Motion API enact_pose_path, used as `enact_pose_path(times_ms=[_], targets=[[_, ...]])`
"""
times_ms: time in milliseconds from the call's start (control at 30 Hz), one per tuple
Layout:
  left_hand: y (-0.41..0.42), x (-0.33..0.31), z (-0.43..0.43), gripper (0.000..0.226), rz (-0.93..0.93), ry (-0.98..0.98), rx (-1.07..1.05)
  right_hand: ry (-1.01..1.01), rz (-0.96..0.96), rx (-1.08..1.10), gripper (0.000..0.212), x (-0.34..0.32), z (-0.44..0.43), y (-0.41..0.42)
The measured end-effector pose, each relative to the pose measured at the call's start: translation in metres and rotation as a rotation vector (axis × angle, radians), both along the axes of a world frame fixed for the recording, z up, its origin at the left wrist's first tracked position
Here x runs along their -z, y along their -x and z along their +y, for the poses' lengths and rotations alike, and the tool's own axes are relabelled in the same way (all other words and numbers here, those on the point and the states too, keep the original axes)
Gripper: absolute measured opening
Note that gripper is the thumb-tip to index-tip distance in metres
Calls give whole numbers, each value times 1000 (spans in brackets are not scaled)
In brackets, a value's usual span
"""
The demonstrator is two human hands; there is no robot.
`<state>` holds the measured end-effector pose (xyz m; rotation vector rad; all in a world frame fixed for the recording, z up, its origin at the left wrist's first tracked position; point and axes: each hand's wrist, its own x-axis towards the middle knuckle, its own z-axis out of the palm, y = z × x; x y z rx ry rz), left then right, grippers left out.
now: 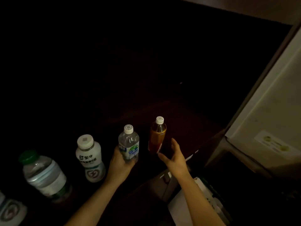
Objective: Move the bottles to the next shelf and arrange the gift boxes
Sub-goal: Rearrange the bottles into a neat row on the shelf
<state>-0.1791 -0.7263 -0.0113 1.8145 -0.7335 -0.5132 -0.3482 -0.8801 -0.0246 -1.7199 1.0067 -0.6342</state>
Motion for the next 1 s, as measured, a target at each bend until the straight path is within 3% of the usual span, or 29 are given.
enact_pose_path(times_ms=[133, 367, 533, 1000], targets=[[0, 10, -2, 61, -3, -7, -52, -6, 15, -81, 101, 11, -28, -17], [4, 16, -5, 65, -26, 1, -128, 59, 21, -202, 82, 19, -44, -35], [1, 23, -5, 66, -40, 3, -126, 90, 1, -194, 72, 25, -46, -37], [-14, 33, -2, 72, 31, -11, -64, 140, -91, 5, 75, 27, -20, -46]])
